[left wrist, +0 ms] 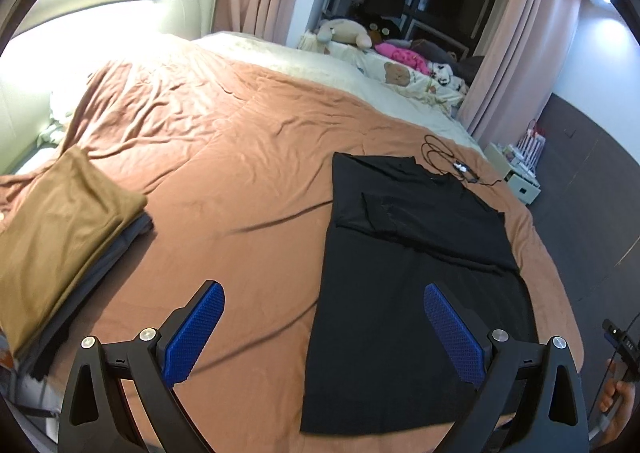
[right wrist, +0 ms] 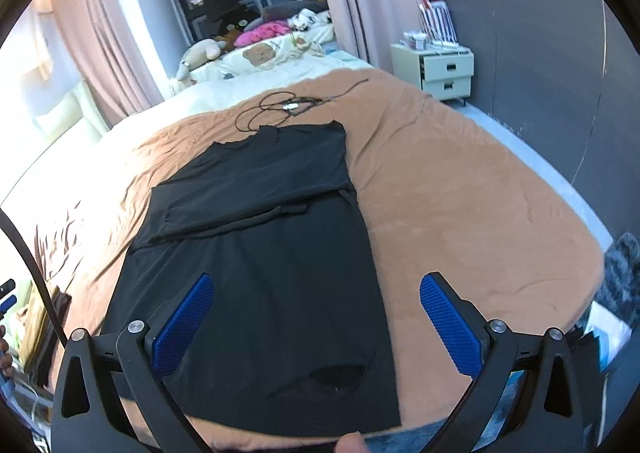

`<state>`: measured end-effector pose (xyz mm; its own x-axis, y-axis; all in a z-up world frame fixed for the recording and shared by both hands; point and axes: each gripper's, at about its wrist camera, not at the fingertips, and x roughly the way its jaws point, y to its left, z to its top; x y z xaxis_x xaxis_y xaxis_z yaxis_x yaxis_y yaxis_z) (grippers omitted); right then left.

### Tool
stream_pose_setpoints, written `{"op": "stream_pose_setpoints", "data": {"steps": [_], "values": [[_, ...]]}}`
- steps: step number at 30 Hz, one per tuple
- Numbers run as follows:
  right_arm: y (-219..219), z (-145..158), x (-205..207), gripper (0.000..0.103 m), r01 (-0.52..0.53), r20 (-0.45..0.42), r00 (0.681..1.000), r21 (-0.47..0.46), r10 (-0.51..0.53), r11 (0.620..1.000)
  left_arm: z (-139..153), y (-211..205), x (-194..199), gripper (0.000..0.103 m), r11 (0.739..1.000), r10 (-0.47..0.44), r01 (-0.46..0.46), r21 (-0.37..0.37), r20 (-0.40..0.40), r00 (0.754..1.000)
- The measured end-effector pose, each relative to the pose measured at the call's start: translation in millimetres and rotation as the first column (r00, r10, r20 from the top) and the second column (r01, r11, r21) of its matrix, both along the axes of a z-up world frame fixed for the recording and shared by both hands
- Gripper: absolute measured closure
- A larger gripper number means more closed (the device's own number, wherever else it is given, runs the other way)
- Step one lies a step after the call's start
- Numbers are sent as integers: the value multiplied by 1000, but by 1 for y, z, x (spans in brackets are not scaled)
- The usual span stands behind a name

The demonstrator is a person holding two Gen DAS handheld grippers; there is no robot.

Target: Fold small clothes

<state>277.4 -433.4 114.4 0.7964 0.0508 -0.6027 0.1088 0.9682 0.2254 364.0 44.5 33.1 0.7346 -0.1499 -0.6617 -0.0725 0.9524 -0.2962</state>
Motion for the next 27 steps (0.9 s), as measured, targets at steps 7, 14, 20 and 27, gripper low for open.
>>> {"op": "stream_pose_setpoints", "data": {"steps": [7, 14, 20, 27], "values": [[2, 1, -51, 0, -39, 44, 998, -19, 39, 999, 4, 6, -56, 2, 1000, -5, 5, 8, 42, 999], [-11, -17, -93, 0, -59, 68, 996, -26, 61, 998, -1, -3, -102, 2, 1000, -27, 27, 5, 85, 996], [-22, -39, -123, 0, -61, 105, 993, -4, 62, 998, -22, -11, -126, 2, 999, -50, 48, 13, 93, 994], [-26, -65, -154, 0, -39, 136, 990, -1, 39, 999, -25, -4, -149, 2, 999, -34, 34, 4, 95, 995]]}}
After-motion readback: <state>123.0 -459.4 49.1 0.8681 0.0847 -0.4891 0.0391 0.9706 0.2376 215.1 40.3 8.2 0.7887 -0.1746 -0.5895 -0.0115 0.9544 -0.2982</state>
